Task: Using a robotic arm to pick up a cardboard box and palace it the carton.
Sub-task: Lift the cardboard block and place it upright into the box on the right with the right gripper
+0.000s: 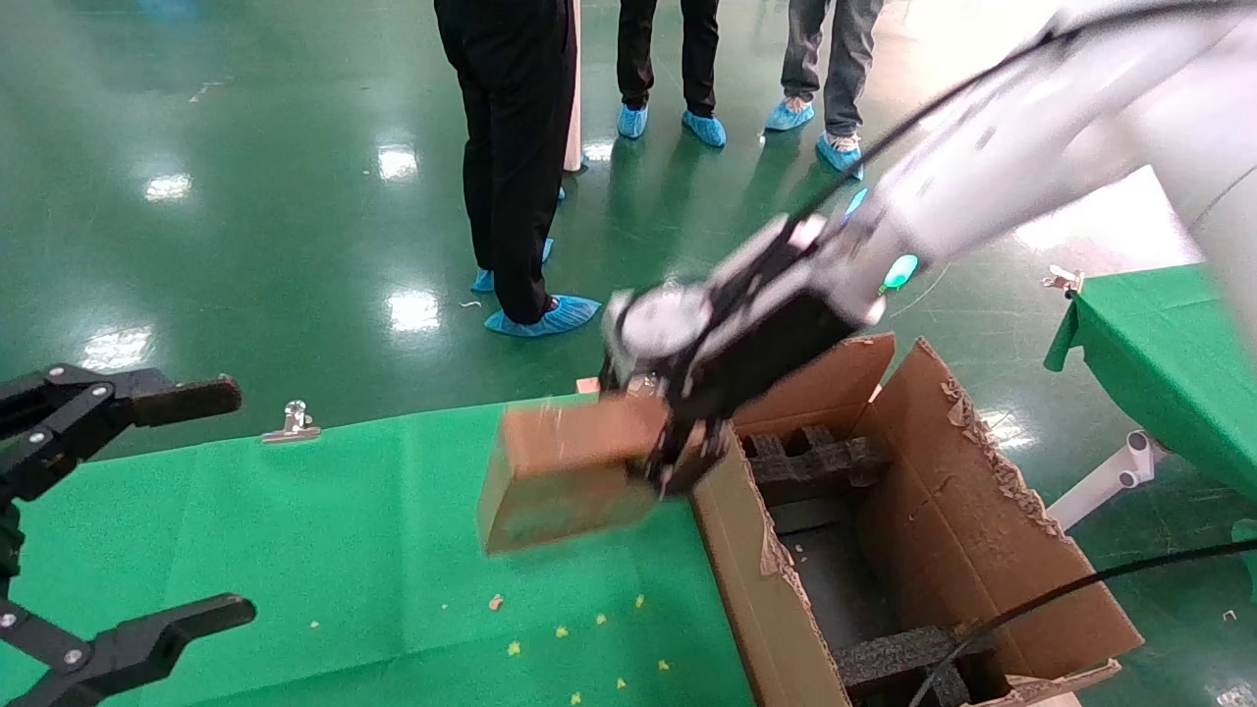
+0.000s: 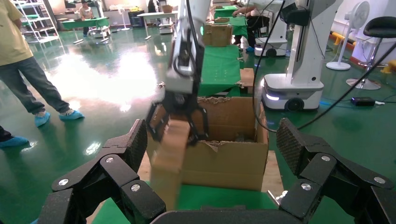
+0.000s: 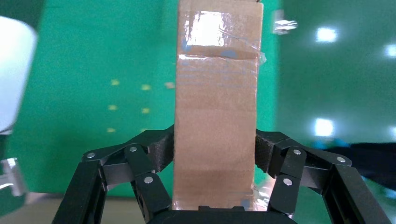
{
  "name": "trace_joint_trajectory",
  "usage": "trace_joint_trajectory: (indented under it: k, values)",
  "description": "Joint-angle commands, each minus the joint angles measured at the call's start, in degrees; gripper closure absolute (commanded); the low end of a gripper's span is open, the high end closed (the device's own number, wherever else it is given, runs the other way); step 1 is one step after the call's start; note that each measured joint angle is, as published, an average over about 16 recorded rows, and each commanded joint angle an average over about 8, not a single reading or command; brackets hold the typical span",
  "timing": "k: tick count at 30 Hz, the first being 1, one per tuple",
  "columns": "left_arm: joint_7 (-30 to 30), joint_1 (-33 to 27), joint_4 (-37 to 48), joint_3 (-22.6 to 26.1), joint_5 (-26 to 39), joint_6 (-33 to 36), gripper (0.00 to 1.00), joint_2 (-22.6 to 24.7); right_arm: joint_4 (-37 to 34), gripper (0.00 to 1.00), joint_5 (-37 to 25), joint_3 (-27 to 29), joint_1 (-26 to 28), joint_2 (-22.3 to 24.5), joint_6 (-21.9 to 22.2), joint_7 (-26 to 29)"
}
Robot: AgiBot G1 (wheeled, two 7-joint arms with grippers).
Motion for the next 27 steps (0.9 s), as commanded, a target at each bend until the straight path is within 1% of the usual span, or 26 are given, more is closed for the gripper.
trace_joint_trajectory:
  k: [1, 7, 13, 19, 27]
  values:
    - [0.00, 0.00, 0.00, 0.00, 0.00, 0.00, 0.00, 0.00, -0.62, 1.00, 1.20, -0.92, 2.20, 0.52, -0.05, -0.56]
    - [0.00, 0.00, 0.00, 0.01, -0.01, 0.00, 0.00, 0.00, -1.27, 1.00, 4.25, -4.14, 8.46, 1.69, -0.01, -0.31]
    - [0.01, 0.00, 0.00, 0.02, -0.01, -0.01, 0.00, -0.01, -0.30, 1.00, 8.10, -7.32, 12.60, 3.90, -0.04, 0.40]
    - [0.01, -0.01, 0.00, 0.02, -0.01, -0.01, 0.00, -0.01, 2.44, 1.00, 11.64, -11.92, 16.13, 9.12, -0.18, 1.57]
    - [0.02, -0.01, 0.00, 0.03, -0.02, -0.01, 0.00, -0.01, 7.28, 1.00, 12.48, -20.51, 21.98, 16.83, -0.27, 4.76]
